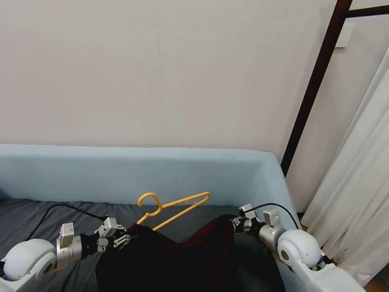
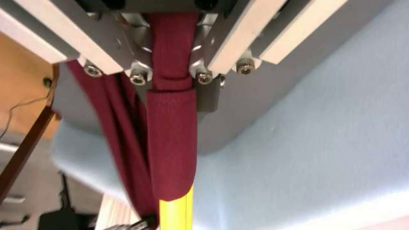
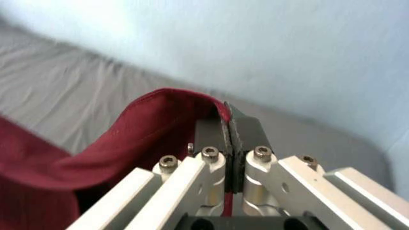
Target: Pick up the clothes from the sofa and hang them on the clothes hanger.
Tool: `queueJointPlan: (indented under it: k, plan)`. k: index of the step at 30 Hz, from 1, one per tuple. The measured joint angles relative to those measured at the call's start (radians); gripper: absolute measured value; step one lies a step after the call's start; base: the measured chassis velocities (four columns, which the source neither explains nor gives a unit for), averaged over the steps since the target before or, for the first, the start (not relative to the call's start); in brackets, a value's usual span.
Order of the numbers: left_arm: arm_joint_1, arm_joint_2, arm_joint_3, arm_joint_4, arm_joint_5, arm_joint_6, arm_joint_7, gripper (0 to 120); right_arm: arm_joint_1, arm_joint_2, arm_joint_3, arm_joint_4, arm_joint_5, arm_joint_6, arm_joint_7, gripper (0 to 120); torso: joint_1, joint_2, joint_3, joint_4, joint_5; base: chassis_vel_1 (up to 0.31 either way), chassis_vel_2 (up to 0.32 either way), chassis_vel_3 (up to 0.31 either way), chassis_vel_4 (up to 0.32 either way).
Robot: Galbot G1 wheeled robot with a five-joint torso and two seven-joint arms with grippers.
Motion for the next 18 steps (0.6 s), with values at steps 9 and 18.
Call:
queueJointPlan:
  k: [9, 18]
  plan:
    - [-0.063, 0.031, -0.013, 0.031, -0.010, -0.033, 0.193, 1, 0.110, -0.043, 0.036, 0.065, 0.137, 0.043, 0.067, 0, 0.000, 0.000, 0.000, 0.0001, 0.0000, 0.000, 0.000, 0.000, 0.000]
    - [-0.099, 0.006, 0.025, 0.077, 0.135, -0.036, 0.161, 1, 0.114, -0.083, 0.094, 0.149, 0.245, 0.172, 0.022, 0, 0.000, 0.000, 0.000, 0.0001, -0.0001, 0.000, 0.000, 0.000, 0.000]
